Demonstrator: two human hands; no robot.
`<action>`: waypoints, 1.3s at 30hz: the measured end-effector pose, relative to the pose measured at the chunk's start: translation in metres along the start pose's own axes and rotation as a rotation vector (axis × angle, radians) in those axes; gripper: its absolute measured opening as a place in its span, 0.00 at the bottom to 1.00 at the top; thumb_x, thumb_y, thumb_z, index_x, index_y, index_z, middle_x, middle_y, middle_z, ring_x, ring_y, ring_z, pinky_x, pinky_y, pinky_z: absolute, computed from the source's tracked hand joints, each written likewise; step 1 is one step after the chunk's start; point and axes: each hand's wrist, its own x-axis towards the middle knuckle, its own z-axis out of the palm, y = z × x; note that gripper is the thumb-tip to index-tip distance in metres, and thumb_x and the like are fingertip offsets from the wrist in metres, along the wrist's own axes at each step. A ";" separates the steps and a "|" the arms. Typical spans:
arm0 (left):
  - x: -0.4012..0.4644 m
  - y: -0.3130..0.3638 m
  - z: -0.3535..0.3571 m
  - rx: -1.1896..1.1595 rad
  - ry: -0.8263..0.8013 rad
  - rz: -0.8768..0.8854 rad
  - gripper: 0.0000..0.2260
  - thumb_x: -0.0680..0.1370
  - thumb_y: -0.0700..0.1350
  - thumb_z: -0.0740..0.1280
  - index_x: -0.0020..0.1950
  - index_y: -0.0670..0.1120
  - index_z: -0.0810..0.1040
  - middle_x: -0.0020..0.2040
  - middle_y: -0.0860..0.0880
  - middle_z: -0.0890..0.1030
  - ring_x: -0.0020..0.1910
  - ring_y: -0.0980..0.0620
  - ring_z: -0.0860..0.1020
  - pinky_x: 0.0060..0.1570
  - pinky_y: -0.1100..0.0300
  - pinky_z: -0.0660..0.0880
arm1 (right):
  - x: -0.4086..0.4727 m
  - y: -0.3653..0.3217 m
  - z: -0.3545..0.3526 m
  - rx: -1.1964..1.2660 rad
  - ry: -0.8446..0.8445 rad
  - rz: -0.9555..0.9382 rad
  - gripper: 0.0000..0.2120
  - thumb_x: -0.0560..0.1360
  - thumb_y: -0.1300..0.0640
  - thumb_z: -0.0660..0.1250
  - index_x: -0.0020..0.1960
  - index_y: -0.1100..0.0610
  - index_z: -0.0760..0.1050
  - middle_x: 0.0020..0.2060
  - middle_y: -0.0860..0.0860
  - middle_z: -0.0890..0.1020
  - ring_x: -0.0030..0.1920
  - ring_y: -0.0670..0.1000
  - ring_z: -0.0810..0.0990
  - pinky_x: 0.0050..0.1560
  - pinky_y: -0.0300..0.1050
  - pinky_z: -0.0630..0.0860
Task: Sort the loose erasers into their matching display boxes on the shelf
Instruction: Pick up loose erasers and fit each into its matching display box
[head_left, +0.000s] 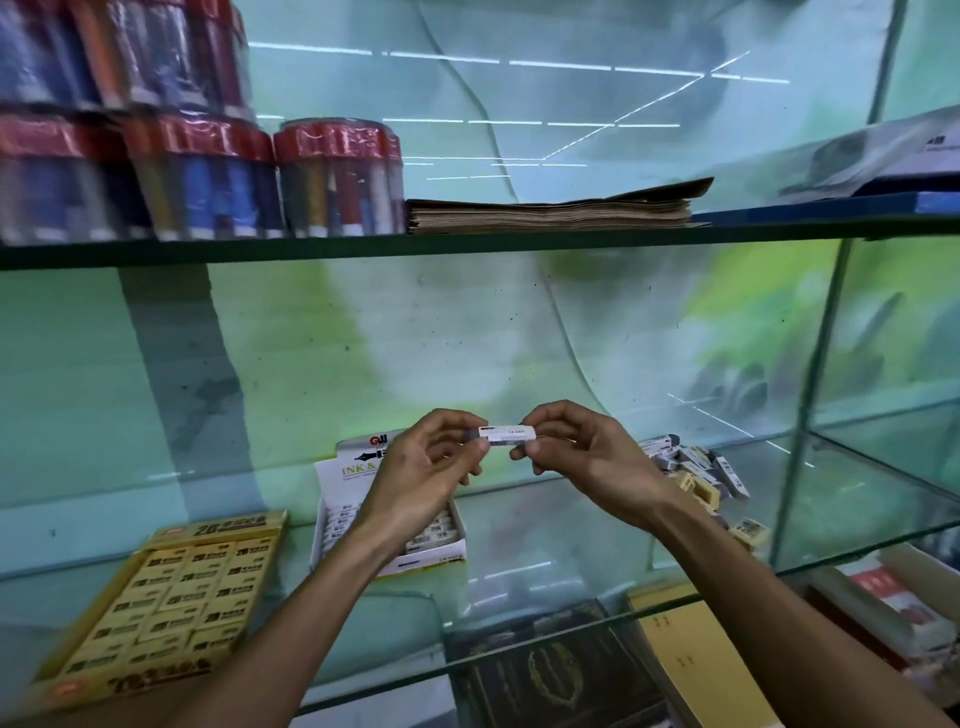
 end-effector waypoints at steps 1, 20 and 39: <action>-0.001 0.001 -0.005 0.005 0.012 0.008 0.06 0.76 0.39 0.71 0.52 0.46 0.80 0.45 0.52 0.83 0.39 0.52 0.80 0.41 0.60 0.78 | 0.000 -0.002 0.005 -0.010 -0.006 0.003 0.11 0.75 0.68 0.69 0.56 0.65 0.74 0.48 0.63 0.84 0.40 0.45 0.84 0.44 0.37 0.78; -0.030 0.011 -0.080 0.188 0.086 -0.087 0.14 0.75 0.57 0.66 0.52 0.50 0.80 0.42 0.51 0.85 0.36 0.55 0.80 0.38 0.61 0.74 | 0.028 0.003 0.071 -0.776 -0.157 -0.377 0.06 0.78 0.55 0.68 0.52 0.55 0.81 0.46 0.44 0.83 0.43 0.33 0.76 0.43 0.25 0.67; -0.031 0.006 -0.109 0.109 0.210 -0.062 0.07 0.81 0.45 0.64 0.53 0.45 0.80 0.41 0.48 0.81 0.37 0.52 0.78 0.36 0.58 0.74 | 0.056 0.002 0.094 -1.098 -0.701 -0.005 0.04 0.75 0.59 0.70 0.49 0.53 0.81 0.41 0.44 0.80 0.39 0.41 0.76 0.41 0.33 0.72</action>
